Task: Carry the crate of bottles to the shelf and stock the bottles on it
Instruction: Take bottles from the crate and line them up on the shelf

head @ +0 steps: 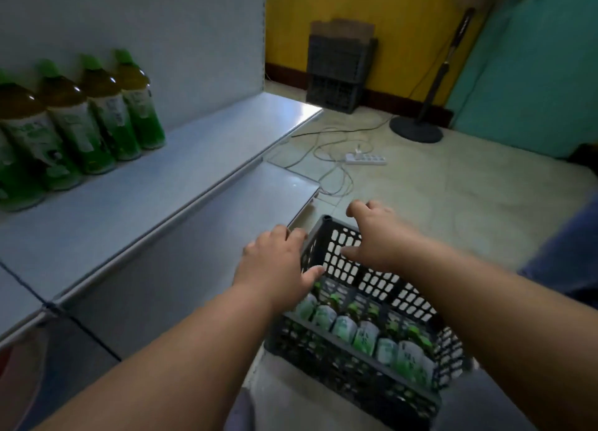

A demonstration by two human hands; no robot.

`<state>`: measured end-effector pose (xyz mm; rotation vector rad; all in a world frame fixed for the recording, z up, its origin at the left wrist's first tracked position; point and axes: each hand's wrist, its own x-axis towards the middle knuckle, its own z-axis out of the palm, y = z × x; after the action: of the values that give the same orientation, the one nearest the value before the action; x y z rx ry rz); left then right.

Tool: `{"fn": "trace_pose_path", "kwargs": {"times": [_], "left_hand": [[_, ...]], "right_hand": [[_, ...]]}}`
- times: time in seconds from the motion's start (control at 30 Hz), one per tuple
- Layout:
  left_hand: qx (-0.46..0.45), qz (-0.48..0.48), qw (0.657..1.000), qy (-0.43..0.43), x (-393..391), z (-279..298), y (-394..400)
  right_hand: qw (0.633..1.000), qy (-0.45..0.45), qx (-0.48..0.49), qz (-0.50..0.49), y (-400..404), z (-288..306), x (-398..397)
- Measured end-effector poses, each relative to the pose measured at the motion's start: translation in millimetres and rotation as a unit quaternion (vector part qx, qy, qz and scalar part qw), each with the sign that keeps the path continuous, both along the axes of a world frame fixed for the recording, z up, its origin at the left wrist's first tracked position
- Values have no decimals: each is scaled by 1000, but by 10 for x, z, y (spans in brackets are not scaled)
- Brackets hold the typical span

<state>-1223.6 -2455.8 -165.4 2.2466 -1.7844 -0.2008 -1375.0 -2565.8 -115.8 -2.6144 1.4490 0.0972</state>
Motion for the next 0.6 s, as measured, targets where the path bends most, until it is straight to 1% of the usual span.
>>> {"fn": "trace_pose_path", "kwargs": {"times": [0.2, 0.33, 0.43, 0.53, 0.6], "left_hand": [[39, -25, 999, 18, -674, -841, -342], [85, -51, 993, 58, -1116, -1396, -616], [115, -59, 990, 55, -1307, -1720, -843], [165, -46, 984, 55, -1429, -1975, -952], [176, -49, 983, 36, -1469, -2088, -972]], "right_hand": [[993, -27, 64, -93, -149, -957, -687], [975, -40, 139, -171, -314, -1653, -1181], [953, -62, 186, -231, -443, -2137, -1478], [921, -74, 225, -309, -594, -2616, -1689], [902, -75, 238, -353, -711, -2900, -1786]]}}
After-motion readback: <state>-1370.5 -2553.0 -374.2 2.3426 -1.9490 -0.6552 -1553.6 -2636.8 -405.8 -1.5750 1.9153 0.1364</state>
